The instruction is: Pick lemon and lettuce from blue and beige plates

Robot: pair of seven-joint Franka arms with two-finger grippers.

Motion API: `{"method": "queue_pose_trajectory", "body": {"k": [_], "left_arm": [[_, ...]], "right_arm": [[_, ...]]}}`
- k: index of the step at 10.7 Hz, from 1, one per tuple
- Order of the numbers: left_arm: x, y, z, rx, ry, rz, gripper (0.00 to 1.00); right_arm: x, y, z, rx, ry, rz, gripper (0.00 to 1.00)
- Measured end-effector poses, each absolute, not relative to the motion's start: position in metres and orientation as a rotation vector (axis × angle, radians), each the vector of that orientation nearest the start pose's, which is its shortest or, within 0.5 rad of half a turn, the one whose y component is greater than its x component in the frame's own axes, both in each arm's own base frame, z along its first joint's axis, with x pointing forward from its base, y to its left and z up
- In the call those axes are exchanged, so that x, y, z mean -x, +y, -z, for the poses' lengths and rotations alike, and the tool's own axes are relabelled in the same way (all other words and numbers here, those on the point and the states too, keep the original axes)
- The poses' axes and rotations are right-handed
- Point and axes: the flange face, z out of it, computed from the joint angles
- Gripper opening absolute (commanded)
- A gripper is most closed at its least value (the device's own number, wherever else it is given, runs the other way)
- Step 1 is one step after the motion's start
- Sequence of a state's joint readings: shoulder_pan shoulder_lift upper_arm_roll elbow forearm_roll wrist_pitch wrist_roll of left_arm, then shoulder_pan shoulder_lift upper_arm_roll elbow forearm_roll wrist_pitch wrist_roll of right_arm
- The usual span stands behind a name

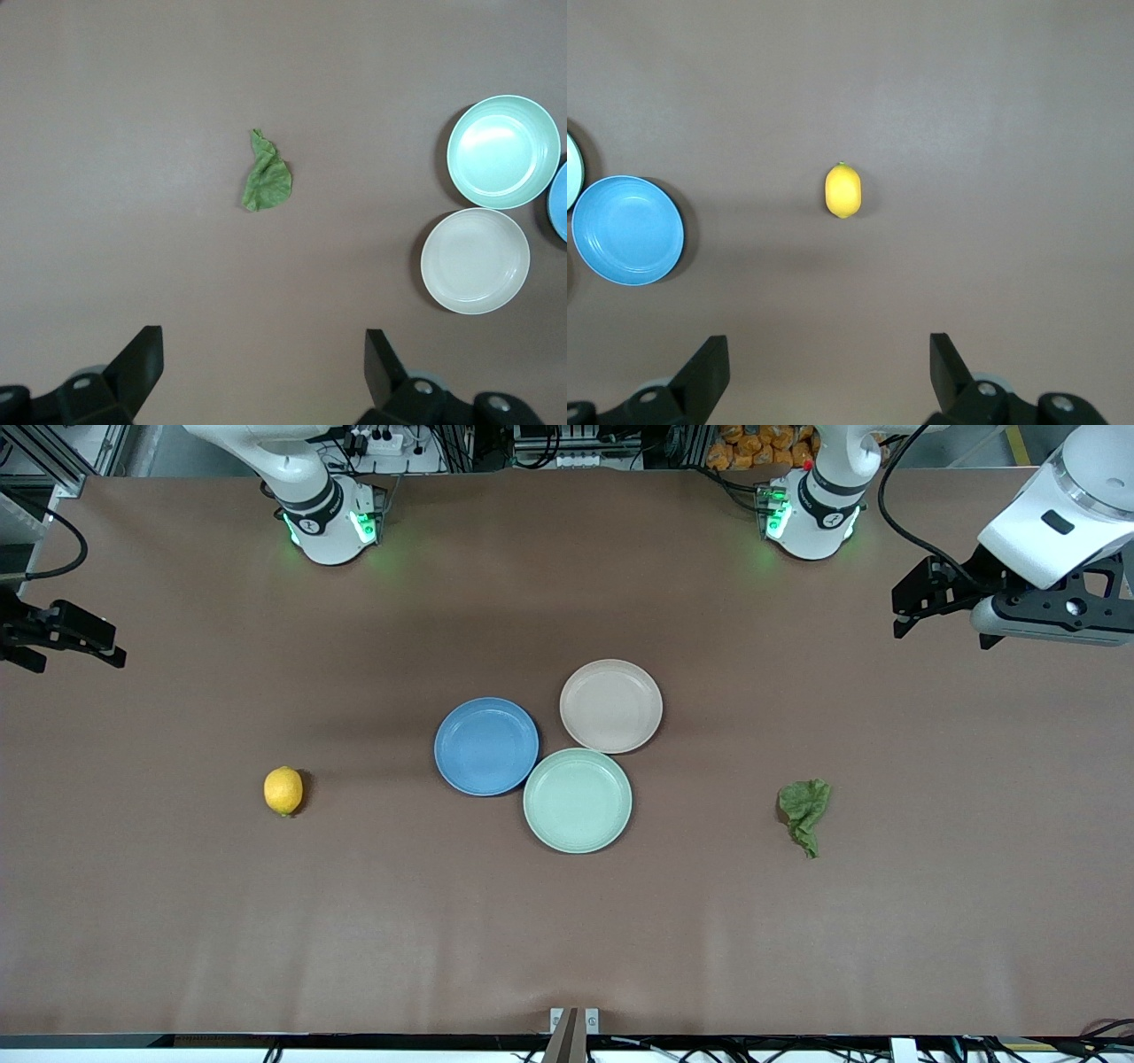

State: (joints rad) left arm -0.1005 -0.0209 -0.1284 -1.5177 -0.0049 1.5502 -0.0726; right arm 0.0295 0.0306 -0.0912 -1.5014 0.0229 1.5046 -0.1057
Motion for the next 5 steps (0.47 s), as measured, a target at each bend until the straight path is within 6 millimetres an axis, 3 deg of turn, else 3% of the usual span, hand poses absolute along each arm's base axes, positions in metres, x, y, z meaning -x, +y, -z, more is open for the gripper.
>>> {"method": "queue_pose_trajectory", "body": {"k": [5], "left_arm": [[-0.5318,-0.1254,-0.6591,3.141,0.247,0.082,1.00]], "right_arm": [[-0.5559,-0.0310,-0.6333,3.118,-0.070,-0.053,1.00]]}}
